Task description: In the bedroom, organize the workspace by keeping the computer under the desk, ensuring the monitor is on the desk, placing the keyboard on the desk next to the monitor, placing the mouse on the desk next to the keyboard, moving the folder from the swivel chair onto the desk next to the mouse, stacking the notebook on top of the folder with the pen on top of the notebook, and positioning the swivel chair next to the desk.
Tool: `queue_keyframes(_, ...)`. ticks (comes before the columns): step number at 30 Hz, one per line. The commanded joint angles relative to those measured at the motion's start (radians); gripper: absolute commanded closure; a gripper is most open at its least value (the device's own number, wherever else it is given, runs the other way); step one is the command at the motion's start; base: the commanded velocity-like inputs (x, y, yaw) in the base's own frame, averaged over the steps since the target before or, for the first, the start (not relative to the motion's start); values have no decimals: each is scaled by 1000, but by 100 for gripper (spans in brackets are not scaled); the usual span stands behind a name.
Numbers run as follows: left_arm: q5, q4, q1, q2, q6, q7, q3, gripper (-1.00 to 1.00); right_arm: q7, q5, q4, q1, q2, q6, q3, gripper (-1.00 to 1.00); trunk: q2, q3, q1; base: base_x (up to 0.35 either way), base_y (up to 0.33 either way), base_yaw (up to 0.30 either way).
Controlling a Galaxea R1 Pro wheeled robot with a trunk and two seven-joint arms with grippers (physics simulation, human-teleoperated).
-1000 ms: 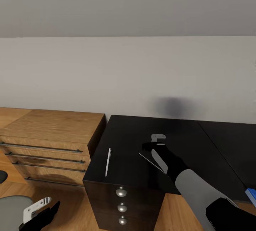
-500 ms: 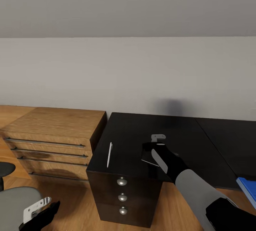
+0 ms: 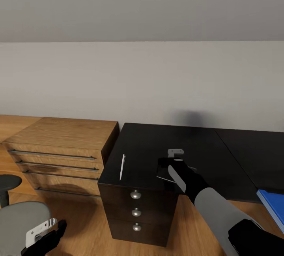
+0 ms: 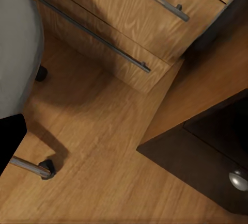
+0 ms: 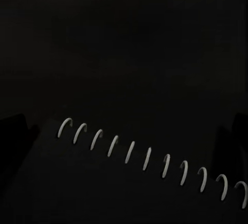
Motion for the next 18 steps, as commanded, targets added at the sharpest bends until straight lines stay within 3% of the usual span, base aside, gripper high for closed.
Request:
queue_keyframes(1, 11, -2, 0, 0, 4, 7, 0, -100, -7, -18, 16, 0, -1, 9, 6, -100, 0, -1, 0, -11, 0, 0)
queue_keyframes(18, 10, -2, 0, 0, 4, 7, -1, -100, -6, -19, 14, 0, -1, 9, 6, -100, 0, -1, 0, -2, 0, 0)
